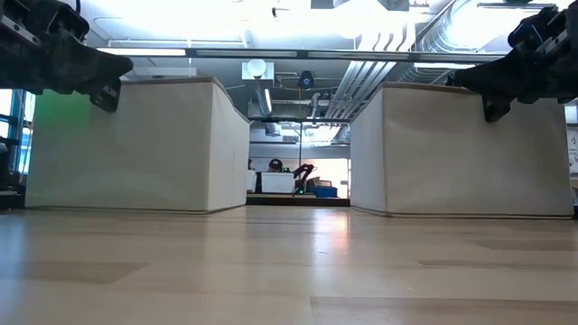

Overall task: Sort clothes
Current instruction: Return to Home Position

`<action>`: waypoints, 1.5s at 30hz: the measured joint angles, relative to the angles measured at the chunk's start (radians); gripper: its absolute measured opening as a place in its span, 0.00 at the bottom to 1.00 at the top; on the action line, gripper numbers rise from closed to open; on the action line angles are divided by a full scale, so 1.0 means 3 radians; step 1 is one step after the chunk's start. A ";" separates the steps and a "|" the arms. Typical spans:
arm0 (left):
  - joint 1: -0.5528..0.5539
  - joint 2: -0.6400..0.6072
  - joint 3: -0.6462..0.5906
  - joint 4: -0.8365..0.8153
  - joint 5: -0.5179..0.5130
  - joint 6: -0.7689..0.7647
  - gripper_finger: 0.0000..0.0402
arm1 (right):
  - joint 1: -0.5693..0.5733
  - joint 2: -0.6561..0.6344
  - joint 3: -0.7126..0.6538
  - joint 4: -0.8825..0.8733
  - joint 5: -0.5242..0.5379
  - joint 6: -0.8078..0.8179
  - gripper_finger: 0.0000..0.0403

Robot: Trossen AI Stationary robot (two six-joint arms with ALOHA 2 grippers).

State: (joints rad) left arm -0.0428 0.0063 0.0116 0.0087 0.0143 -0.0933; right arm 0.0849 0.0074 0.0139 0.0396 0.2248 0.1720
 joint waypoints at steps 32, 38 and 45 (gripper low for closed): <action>0.0001 0.0000 0.0000 0.0001 0.0000 0.0000 0.00 | 0.0000 0.0000 0.0000 -0.0122 -0.0762 -0.0927 0.00; 0.0001 0.0000 0.0000 0.0001 0.0001 0.0001 0.00 | 0.0000 0.0000 0.0000 -0.0122 -0.0763 -0.0921 0.00; 0.0001 0.0000 0.0000 0.0001 0.0000 0.0001 0.00 | 0.0000 0.0000 0.0000 -0.0122 -0.0763 -0.0925 0.00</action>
